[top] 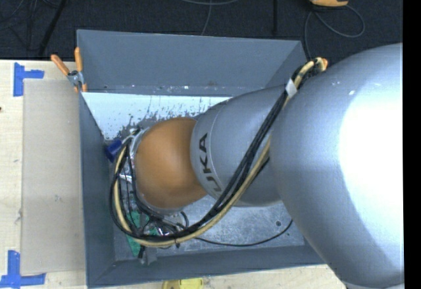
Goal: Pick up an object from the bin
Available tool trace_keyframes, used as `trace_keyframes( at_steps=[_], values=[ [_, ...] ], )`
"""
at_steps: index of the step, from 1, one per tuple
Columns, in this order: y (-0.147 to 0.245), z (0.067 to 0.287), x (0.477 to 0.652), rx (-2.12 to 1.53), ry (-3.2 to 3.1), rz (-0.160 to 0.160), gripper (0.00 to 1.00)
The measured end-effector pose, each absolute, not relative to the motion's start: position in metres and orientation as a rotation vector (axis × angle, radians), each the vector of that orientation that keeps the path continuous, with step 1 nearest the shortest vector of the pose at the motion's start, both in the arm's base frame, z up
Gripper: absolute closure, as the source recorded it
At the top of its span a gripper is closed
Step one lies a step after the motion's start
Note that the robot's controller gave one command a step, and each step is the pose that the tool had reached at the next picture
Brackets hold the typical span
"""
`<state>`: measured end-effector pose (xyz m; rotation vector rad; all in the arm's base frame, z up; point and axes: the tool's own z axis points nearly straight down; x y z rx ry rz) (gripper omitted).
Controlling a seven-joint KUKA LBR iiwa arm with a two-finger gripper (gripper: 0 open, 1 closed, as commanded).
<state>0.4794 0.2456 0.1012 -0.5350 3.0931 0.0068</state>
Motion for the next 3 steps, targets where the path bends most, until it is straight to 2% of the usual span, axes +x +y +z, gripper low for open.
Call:
trace_keyframes(
  at_steps=[1, 2, 3],
  values=[
    [0.223, 0.11, 0.504, -0.549, 3.092, -0.001, 0.0],
    [0.202, 0.071, 0.477, -0.06, 3.135, 0.002, 0.0],
    [0.202, 0.071, 0.478, -0.056, 3.134, 0.003, 0.0]
  ],
)
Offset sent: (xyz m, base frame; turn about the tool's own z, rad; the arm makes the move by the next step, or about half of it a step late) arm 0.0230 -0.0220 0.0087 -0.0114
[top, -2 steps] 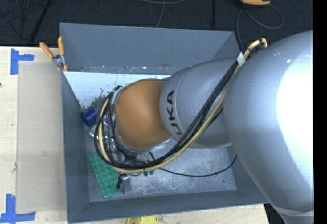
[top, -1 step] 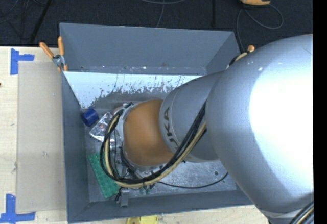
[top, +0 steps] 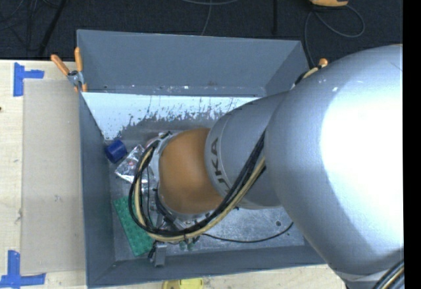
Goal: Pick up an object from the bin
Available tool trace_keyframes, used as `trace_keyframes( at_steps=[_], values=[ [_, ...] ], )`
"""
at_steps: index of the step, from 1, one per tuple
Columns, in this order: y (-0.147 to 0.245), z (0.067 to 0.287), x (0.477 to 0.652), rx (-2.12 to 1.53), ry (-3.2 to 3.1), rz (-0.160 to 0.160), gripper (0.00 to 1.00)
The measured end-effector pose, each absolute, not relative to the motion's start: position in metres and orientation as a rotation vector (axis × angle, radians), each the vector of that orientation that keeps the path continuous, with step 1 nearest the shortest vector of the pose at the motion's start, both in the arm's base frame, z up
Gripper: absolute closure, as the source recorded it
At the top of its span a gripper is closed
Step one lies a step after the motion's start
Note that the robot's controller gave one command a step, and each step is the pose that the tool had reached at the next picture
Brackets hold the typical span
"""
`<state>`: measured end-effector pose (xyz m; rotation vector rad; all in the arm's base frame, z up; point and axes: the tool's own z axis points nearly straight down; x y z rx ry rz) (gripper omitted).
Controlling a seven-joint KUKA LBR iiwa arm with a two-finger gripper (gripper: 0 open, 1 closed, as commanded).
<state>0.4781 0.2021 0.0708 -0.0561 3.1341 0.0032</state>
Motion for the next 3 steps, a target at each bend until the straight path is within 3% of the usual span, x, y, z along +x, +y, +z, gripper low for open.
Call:
trace_keyframes(
  at_steps=[1, 2, 3],
  values=[
    [0.202, 0.073, 0.479, -0.055, 3.132, 0.005, 1.0],
    [0.202, 0.08, 0.48, -0.051, 3.141, 0.001, 1.0],
    [0.203, 0.188, 0.481, -0.053, 3.135, 0.004, 1.0]
  ],
)
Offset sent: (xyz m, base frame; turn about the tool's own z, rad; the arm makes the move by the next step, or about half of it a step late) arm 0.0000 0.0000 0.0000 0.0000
